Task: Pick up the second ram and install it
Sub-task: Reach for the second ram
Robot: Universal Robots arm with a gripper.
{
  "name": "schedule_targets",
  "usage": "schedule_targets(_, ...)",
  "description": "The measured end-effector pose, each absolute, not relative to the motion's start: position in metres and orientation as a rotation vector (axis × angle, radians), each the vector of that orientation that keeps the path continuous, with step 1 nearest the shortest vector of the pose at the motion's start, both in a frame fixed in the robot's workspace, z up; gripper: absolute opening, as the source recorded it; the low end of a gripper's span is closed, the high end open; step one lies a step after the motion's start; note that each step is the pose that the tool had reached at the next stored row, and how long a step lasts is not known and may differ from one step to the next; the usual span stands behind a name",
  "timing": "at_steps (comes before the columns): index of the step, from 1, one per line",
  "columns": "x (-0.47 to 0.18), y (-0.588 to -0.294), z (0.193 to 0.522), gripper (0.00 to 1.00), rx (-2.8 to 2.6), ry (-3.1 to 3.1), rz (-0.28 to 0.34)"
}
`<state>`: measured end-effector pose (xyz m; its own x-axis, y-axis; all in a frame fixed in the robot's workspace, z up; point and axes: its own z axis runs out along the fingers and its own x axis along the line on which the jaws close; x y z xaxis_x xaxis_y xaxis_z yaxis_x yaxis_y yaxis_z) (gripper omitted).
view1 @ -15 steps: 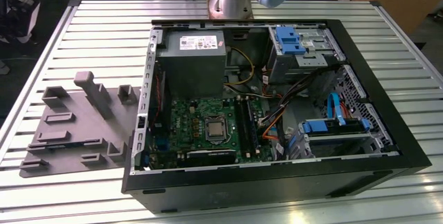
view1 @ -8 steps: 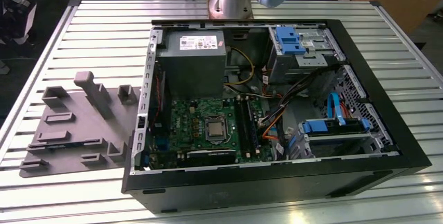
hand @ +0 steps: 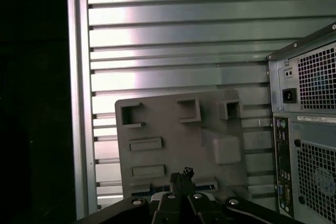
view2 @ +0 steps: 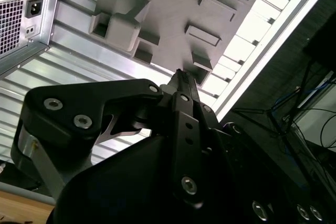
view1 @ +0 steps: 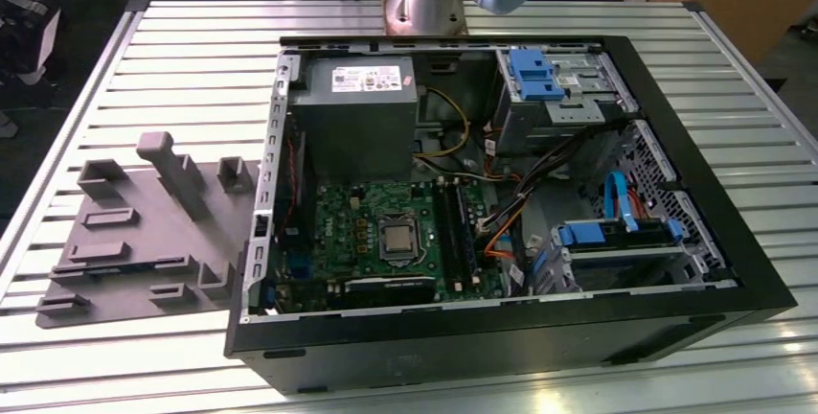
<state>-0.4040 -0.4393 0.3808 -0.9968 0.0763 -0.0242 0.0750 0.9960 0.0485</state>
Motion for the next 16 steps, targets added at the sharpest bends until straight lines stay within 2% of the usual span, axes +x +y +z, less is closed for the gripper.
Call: schedule_targets(16, -0.4141, -0.4447, 0.3796, 0.11, 0.118, 3.113, 0.074)
